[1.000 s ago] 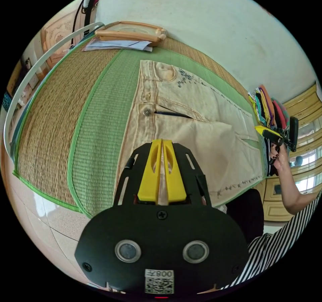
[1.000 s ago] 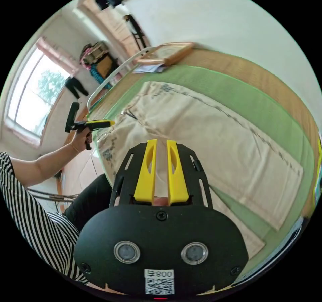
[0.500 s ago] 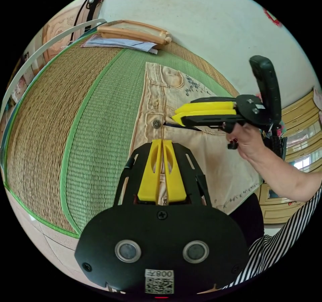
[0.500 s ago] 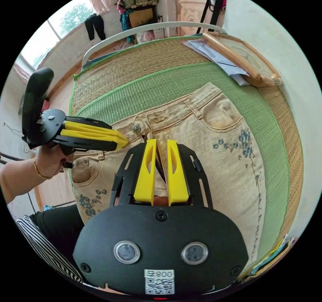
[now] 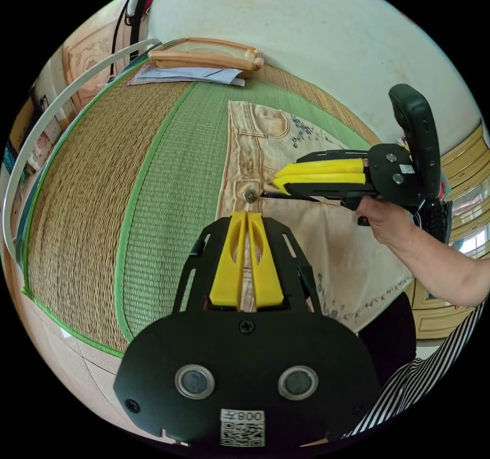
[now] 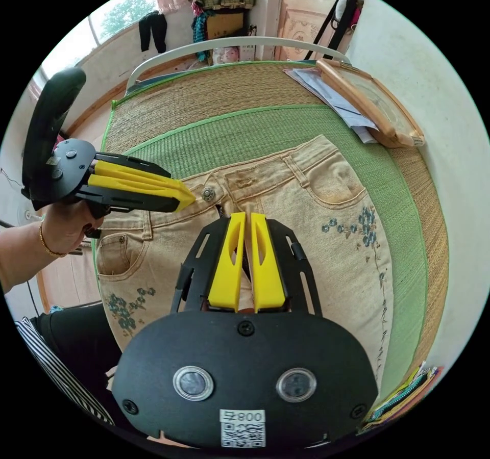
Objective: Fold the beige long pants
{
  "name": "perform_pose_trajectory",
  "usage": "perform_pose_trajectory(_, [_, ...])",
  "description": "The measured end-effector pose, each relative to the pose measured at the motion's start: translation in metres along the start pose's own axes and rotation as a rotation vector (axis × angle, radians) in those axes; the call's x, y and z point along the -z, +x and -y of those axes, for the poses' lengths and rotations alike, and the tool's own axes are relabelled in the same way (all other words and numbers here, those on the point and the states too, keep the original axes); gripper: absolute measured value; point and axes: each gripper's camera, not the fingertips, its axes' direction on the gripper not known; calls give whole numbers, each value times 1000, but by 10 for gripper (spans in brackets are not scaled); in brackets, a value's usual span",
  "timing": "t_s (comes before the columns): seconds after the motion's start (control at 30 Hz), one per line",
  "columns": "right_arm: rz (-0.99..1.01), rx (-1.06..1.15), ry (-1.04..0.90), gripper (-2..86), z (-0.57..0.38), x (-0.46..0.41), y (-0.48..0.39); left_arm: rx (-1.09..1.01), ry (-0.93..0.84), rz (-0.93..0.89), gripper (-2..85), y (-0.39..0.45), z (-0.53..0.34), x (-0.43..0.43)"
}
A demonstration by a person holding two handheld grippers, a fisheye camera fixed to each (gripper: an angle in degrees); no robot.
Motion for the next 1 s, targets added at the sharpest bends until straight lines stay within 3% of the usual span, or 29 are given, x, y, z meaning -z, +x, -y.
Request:
perform_pose_trajectory(0.23, [175,-141,90,4,3,3,48,29,55,13,12,-6,-2,6])
perform_pose_trajectory(0.47, [441,-333,234,2,-22,-4,117,20,-21,-26,6,-13,6,-7])
perform_pose_trajectory(0.67, [546,-378,296,2,-36,-17,148,34,23,-30,18,-16,10,5])
perform_pose_trajectory(1.0, [596,-396,319,3,-42,-42,166,7,-53,33,19,-16,10,3])
